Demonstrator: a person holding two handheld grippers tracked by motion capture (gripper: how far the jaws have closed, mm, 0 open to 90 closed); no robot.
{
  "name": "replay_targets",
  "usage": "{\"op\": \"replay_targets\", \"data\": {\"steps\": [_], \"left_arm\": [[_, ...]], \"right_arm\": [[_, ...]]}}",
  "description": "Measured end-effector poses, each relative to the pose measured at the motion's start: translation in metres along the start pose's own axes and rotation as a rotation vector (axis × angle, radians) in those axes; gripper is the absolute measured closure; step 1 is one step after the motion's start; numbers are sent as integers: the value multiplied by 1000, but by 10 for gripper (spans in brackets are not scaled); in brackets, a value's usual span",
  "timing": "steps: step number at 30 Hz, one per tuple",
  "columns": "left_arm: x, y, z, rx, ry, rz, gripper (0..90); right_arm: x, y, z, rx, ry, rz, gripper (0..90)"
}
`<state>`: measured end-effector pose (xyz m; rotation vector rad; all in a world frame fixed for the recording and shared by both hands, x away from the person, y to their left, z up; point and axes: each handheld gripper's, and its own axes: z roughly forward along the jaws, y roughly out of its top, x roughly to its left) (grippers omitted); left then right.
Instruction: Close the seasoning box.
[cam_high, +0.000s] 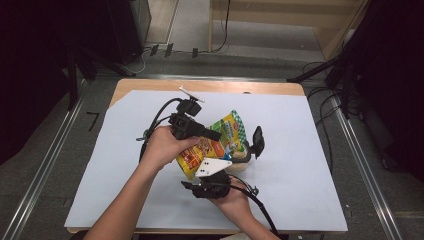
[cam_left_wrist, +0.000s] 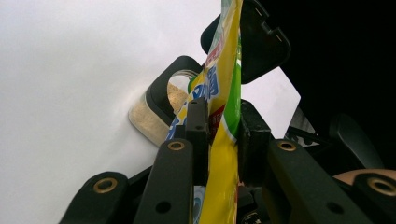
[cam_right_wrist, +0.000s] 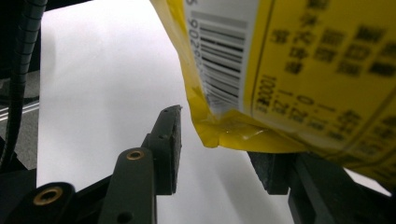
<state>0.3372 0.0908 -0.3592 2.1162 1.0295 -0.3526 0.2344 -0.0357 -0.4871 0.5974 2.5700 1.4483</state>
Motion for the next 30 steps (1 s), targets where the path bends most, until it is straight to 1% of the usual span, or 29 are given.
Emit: {"op": "replay_targets", "data": {"steps": [4,7,12,14,15,16,18,19,21,26,30], "left_arm": [[1,0,0,-1,-13,1,782],[1,0,1,-6,-15,10,781],[1,-1,2,-12,-8,61,781],[1,-2,0,-15,-17,90,783],[2,-2,-2,-18,-27,96,792],[3,-3,-3,-20,-35,96,806],[3,-3,-5,-15,-25,100,827],[3,-3,-5,-11,-28,100,835],[3,-4,-6,-9,-28,101,843],[5,-6,-11,-12,-33,90,845],[8,-8,-16,-16,-50,75,862]], "right_arm": [[0,-1,0,3,1,-3,584],[-1,-1,1,3,2,-5,585],[-1,-1,1,10,3,-10,585],[0,-2,2,12,3,-11,585],[0,-2,1,14,1,-10,583],[-1,-2,1,13,0,-8,584],[-1,-2,2,19,3,3,582],[-1,-2,2,20,2,5,579],[-1,-3,2,22,0,-1,577],[-2,-3,1,16,-3,-1,569],[-5,-2,0,11,-8,16,563]]}}
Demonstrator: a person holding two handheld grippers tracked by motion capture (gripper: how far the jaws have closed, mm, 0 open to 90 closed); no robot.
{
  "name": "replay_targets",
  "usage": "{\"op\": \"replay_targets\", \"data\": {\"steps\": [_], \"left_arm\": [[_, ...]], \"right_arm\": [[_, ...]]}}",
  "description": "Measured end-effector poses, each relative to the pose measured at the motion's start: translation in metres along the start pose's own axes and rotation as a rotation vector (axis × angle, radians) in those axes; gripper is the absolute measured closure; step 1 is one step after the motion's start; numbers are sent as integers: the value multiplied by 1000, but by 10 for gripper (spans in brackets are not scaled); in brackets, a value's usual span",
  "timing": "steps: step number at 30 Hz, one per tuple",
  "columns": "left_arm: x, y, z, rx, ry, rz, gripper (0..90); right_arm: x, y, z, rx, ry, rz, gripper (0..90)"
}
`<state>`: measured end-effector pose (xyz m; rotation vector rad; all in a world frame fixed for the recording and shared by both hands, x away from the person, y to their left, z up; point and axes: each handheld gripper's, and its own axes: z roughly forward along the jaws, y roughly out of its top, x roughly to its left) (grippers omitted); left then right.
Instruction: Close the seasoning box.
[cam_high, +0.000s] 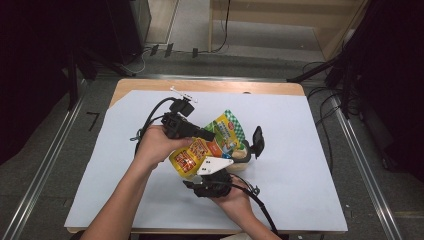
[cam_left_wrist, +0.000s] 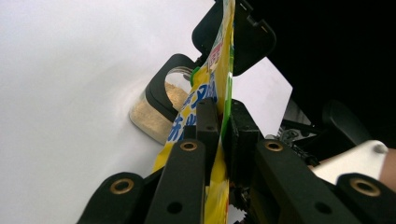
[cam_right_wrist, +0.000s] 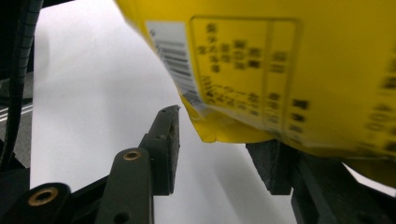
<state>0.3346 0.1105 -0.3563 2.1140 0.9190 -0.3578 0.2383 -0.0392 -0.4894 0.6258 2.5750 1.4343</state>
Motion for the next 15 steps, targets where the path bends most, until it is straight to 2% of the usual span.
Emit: {"op": "replay_targets", "data": {"steps": [3,6,9,11,15], "left_arm": [[4,-2,-5,-3,-33,-29,874],[8,-5,-10,-19,-43,-54,882],[11,-8,-15,-31,-50,-61,887],[11,-9,-18,-39,-51,-60,890],[13,-12,-24,-52,-38,-56,897]], "right_arm": [[-1,0,0,-2,0,3,560],[0,1,0,-6,4,4,549],[-1,2,-1,-13,6,6,538],[-2,2,-2,-15,15,23,531],[-6,4,-4,-33,4,45,525]]}}
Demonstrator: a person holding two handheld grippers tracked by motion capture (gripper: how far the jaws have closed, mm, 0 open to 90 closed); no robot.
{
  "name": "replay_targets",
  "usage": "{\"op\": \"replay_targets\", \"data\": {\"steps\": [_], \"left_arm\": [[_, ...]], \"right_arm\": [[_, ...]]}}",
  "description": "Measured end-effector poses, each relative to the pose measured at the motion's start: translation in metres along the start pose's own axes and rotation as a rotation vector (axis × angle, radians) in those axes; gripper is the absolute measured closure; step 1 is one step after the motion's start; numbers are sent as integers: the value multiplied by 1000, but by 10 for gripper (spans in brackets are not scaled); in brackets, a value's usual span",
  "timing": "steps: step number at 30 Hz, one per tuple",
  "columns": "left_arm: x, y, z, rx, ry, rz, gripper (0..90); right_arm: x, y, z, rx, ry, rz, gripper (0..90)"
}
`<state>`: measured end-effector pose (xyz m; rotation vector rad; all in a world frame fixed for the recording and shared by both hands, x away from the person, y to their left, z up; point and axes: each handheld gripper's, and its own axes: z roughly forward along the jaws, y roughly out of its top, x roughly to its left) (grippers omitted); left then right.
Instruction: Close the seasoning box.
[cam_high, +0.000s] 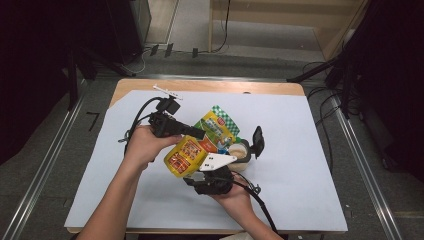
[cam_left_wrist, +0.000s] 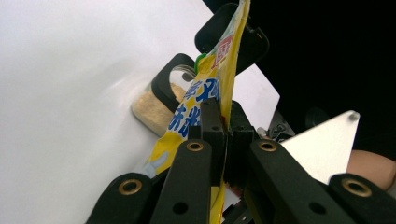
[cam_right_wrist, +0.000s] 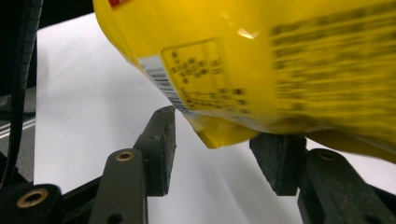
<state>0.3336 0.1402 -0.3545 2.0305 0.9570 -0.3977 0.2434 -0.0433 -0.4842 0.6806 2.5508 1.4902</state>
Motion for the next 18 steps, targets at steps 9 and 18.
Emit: {"op": "replay_targets", "data": {"steps": [9,18], "left_arm": [[10,-6,-20,-69,30,-37,900],[24,-8,-34,-128,50,-46,900]], "right_arm": [[-8,4,-5,-20,-27,40,518],[-10,7,-8,-32,7,83,513]]}}
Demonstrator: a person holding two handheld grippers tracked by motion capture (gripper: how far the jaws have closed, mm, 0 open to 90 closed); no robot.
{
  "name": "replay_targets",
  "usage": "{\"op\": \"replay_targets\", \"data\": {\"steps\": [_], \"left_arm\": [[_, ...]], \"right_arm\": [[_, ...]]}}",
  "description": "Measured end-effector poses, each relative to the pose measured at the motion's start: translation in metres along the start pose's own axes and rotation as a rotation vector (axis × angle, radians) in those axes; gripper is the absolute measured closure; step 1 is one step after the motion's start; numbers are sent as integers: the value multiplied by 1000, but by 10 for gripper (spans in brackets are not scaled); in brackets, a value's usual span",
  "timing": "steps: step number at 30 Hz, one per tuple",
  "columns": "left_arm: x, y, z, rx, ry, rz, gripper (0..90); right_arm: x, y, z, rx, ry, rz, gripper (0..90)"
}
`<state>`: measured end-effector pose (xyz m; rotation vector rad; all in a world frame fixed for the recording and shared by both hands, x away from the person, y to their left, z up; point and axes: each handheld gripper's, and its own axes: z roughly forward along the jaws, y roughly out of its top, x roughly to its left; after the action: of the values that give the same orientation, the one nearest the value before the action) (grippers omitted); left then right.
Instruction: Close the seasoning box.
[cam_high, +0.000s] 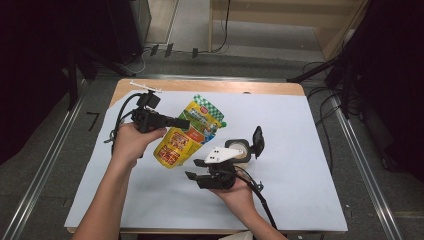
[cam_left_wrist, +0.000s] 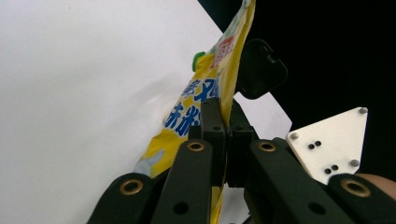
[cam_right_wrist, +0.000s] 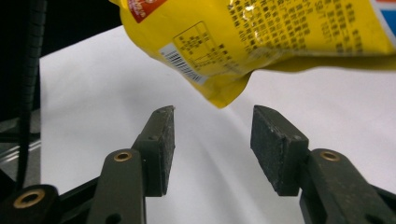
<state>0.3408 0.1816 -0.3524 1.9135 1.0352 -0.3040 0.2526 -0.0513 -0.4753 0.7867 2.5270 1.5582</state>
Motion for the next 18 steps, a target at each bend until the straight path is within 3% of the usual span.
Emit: {"op": "replay_targets", "data": {"steps": [8,18], "left_arm": [[18,4,-3,-31,20,-16,900],[32,15,10,-55,63,-3,898]], "right_arm": [[-1,-1,-1,27,12,21,510],[-1,-6,-6,32,18,41,501]]}}
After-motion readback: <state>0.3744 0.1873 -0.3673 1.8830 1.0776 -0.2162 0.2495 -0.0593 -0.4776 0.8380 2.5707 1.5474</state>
